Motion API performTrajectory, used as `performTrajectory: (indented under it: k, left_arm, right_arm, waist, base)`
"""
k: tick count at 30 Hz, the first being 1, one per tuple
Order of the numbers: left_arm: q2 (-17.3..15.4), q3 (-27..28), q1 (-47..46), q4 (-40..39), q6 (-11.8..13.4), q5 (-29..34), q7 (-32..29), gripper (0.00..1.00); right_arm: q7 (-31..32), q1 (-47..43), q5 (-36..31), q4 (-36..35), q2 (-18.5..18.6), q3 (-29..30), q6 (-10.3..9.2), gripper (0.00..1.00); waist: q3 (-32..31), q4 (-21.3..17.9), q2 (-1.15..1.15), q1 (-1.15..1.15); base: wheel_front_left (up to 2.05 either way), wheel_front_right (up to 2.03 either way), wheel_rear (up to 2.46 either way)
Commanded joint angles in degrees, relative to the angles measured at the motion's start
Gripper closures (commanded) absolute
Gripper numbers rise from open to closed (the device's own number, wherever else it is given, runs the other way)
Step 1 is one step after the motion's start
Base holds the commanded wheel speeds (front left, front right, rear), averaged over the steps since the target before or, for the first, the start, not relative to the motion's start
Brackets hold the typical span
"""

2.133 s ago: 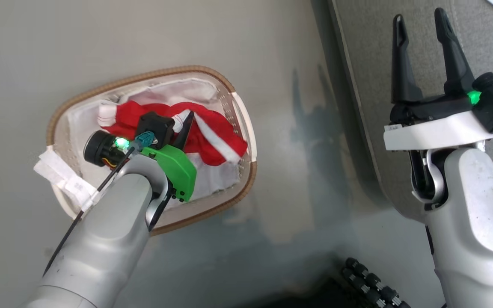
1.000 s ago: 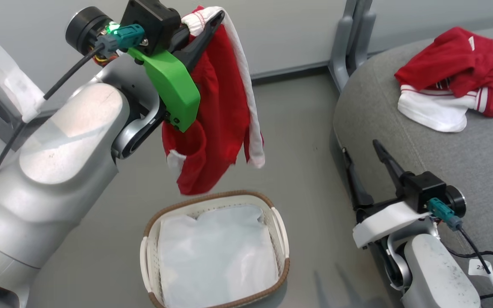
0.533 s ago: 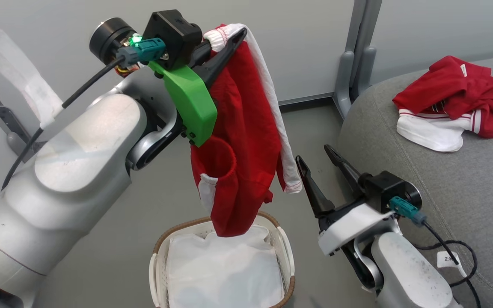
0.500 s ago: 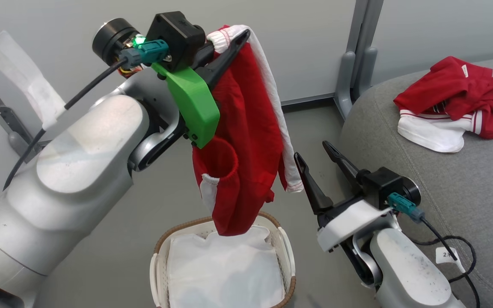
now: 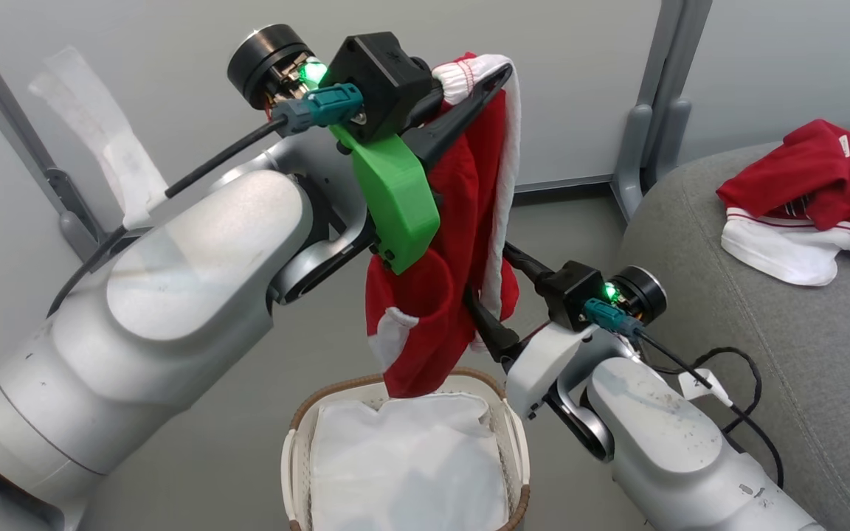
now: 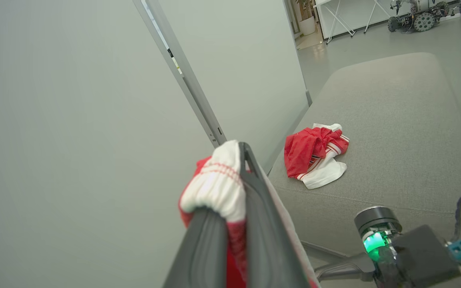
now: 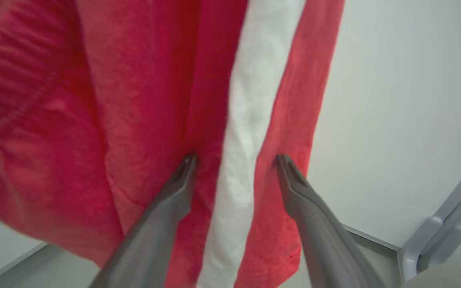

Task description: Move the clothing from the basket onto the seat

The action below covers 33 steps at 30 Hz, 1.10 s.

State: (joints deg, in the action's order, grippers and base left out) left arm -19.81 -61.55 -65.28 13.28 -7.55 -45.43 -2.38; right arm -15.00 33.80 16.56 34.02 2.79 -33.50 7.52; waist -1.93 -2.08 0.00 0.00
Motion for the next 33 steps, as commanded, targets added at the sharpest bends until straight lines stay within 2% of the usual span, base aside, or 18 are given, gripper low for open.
performTrajectory:
  k: [1, 2, 3, 4, 5, 6, 7, 11, 18, 19, 20, 21, 22, 33]
  left_arm:
    - [0.2, -0.3, -1.0, -0.3, 0.2, -0.2, 0.3, 1.00]
    - [0.3, -0.6, -1.1, -0.7, 0.2, -0.4, 0.4, 1.00]
    - [0.3, -0.7, -1.2, -0.9, 0.2, -0.5, 0.4, 1.00]
    - [0.2, -0.8, -1.3, -1.1, 0.2, -0.6, 0.6, 1.00]
    - [0.1, -0.9, -1.3, -1.3, 0.2, -0.7, 0.7, 1.00]
    - [0.0, -0.9, -1.2, -1.4, 0.2, -0.8, 0.9, 1.00]
    - [-0.2, -0.9, -1.0, -1.4, 0.2, -0.9, 1.0, 1.00]
    - [-1.1, -0.6, 0.5, -0.9, 0.7, -1.4, 1.2, 1.00]
    - [-4.0, 0.3, 4.5, 1.0, 2.3, -3.0, 2.9, 1.00]
    - [-4.3, 0.5, 5.3, 1.3, 2.6, -3.4, 3.2, 0.89]
    - [-4.7, 0.8, 6.3, 1.6, 2.9, -3.5, 3.9, 0.60]
    - [-5.0, 0.9, 7.0, 1.9, 3.1, -3.7, 4.4, 0.43]
    - [-5.3, 1.1, 8.0, 2.2, 3.4, -4.2, 5.0, 0.00]
    - [-5.6, 0.8, 15.7, 5.4, 4.9, -5.8, 10.4, 0.00]
  right_arm:
    - [-0.3, 1.0, 1.0, 1.2, 0.2, -1.3, -0.07, 0.00]
    - [-0.3, 1.6, 1.7, 2.1, 0.2, -2.2, -0.07, 0.00]
    - [-0.3, 2.1, 2.5, 2.9, 0.2, -3.0, -0.06, 0.13]
    - [-0.3, 2.6, 3.3, 3.6, 0.2, -4.0, -0.07, 0.54]
    - [-0.3, 3.2, 3.8, 4.3, 0.2, -4.8, -0.06, 0.69]
    - [-0.3, 3.9, 4.3, 4.7, 0.2, -5.3, -0.07, 0.97]
    - [-0.3, 4.3, 4.6, 5.0, 0.2, -5.6, -0.07, 1.00]
    - [-0.3, 5.2, 5.4, 5.3, 0.2, -5.9, -0.07, 1.00]
    - [-0.3, 5.6, 3.7, 5.0, 1.0, -3.1, -0.07, 1.00]
    - [-0.3, 5.7, 3.5, 4.8, 1.3, -2.7, -0.07, 1.00]
    - [-0.3, 5.8, 3.4, 4.6, 1.7, -1.9, -0.07, 1.00]
    - [-0.3, 5.8, 3.3, 4.4, 2.0, -1.3, -0.07, 1.00]
    - [-0.3, 6.0, 3.0, 4.2, 2.6, -0.6, -0.06, 1.00]
    - [-0.3, 7.9, 0.0, 2.8, 9.3, 7.0, -0.07, 1.00]
  waist:
    - [-0.2, 0.8, 0.00, 0.00]
    - [-0.3, 1.2, 0.00, 0.00]
    - [-0.3, 1.4, 0.00, 0.00]
    - [-0.4, 1.7, 0.00, 0.00]
    - [-0.4, 1.9, 0.00, 0.00]
    - [-0.4, 2.2, 0.00, 0.00]
    - [-0.4, 2.4, 0.00, 0.00]
    - [-0.4, 2.8, 0.00, 0.00]
    - [-0.1, 1.3, 0.00, 0.00]
    - [-0.1, 1.0, 0.00, 0.00]
    - [0.0, 0.6, 0.00, 0.00]
    - [0.1, 0.3, 0.00, 0.00]
    - [0.2, -0.2, 0.00, 0.00]
    - [1.4, -5.0, 0.00, 0.00]
  base:
    - [0.00, 0.00, 0.00]
    - [0.00, 0.00, 0.00]
    - [0.00, 0.00, 0.00]
    - [0.00, 0.00, 0.00]
    - [0.00, 0.00, 0.00]
    - [0.00, 0.00, 0.00]
    - [0.00, 0.00, 0.00]
    - [0.00, 0.00, 0.00]
    - [0.00, 0.00, 0.00]
    - [0.00, 0.00, 0.00]
    - [0.00, 0.00, 0.00]
    - [0.00, 0.00, 0.00]
    - [0.00, 0.00, 0.00]
    - [0.00, 0.00, 0.00]
